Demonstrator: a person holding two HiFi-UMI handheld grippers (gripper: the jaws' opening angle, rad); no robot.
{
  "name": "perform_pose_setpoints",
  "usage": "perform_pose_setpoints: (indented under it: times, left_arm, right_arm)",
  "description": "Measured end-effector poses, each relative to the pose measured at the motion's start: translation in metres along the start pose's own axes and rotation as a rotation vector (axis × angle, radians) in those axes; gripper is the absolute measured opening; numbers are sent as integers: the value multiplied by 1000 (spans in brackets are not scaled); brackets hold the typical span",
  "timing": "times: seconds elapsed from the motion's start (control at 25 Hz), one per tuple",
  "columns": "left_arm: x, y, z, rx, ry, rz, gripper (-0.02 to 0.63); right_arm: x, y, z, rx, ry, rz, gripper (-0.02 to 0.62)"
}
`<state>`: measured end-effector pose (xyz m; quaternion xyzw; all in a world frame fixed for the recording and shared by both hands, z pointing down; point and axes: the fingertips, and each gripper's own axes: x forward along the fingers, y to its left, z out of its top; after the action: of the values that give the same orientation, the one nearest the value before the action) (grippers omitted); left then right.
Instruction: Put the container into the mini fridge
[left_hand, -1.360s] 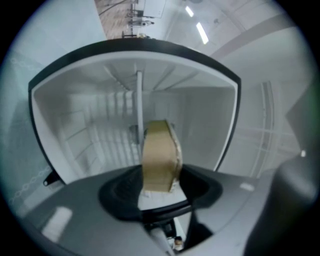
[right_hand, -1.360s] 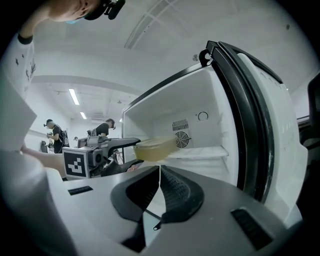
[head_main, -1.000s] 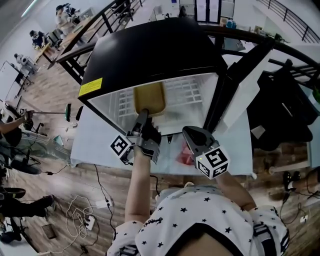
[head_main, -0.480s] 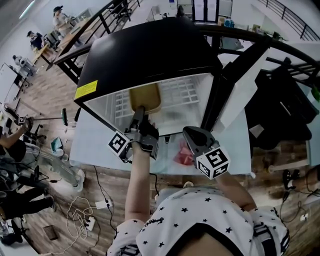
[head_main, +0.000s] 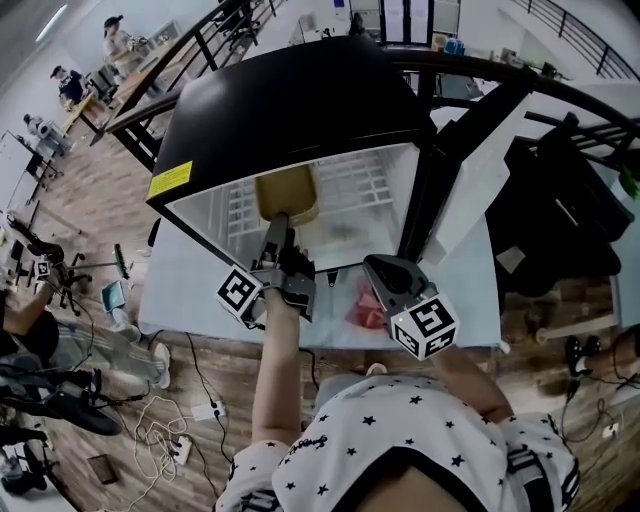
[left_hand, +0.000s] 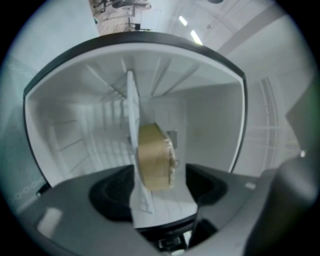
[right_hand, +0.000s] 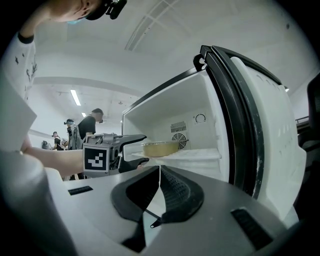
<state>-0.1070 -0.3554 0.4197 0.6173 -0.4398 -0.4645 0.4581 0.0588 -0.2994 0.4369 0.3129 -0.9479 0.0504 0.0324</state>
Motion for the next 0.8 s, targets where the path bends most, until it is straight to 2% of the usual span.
perform_pose_setpoints:
  times: [0.08, 0.2, 0.28, 0.4, 0.56, 0.64, 0.8]
  left_arm:
    - [-5, -4, -7, 60, 27, -9, 314]
    - [-15, -10, -20, 196, 70, -15, 309]
    - [-25, -9, -28, 298, 89, 17, 232]
    - [-45, 1, -36, 459, 124, 118, 134]
    - [-67, 6, -44, 593, 148, 177, 44]
    - [-79, 8, -48, 673, 156, 212, 11]
    - [-104, 8, -59, 791, 176, 250, 6]
  right_arm:
    - [-2, 1, -1, -2, 2, -1, 21]
    - [-3, 4, -1, -2, 3, -1, 21]
    - [-3, 7, 0, -2, 4, 2, 21]
    - [-3, 15, 1, -2, 8, 12, 21]
    - [-6, 29, 1, 5, 10, 23, 21]
    - [-9, 37, 0, 11, 13, 29, 21]
    - [-16, 54, -4, 25, 21, 38, 21]
